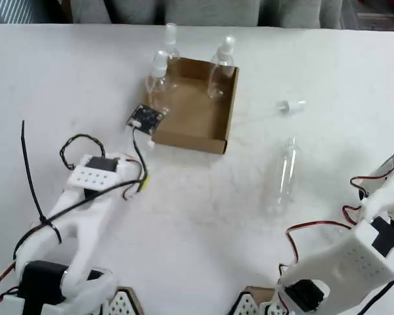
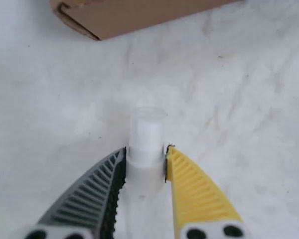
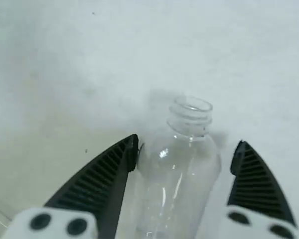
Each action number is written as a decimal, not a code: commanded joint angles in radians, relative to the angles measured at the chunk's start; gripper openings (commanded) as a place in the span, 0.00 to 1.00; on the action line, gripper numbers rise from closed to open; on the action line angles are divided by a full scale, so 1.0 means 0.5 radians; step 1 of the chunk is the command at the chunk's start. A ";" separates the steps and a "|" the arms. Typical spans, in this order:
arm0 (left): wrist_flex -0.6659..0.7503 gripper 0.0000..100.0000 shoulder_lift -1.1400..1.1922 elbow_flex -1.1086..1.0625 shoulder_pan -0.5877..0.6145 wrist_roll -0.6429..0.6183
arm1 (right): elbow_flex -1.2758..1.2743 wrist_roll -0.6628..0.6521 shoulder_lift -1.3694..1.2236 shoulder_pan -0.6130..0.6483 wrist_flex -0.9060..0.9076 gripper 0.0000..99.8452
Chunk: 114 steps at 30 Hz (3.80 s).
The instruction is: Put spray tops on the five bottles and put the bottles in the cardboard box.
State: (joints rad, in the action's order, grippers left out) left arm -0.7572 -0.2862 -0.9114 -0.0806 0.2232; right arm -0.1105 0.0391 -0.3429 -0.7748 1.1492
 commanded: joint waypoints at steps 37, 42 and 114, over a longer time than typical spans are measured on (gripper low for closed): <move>0.055 0.02 -0.011 0.018 0.002 0.025 | 0.252 -1.347 0.035 0.818 0.124 0.27; 0.055 0.02 -0.011 0.018 0.002 0.025 | 0.252 -1.261 0.032 0.815 0.124 0.27; 0.058 0.02 -0.008 0.021 -0.002 0.028 | 0.930 -0.190 -0.446 0.769 0.649 0.28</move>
State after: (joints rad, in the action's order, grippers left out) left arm -0.7465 -0.2862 -0.9114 -0.0806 0.2232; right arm 0.3422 -0.1220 -0.6345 -0.3867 1.4638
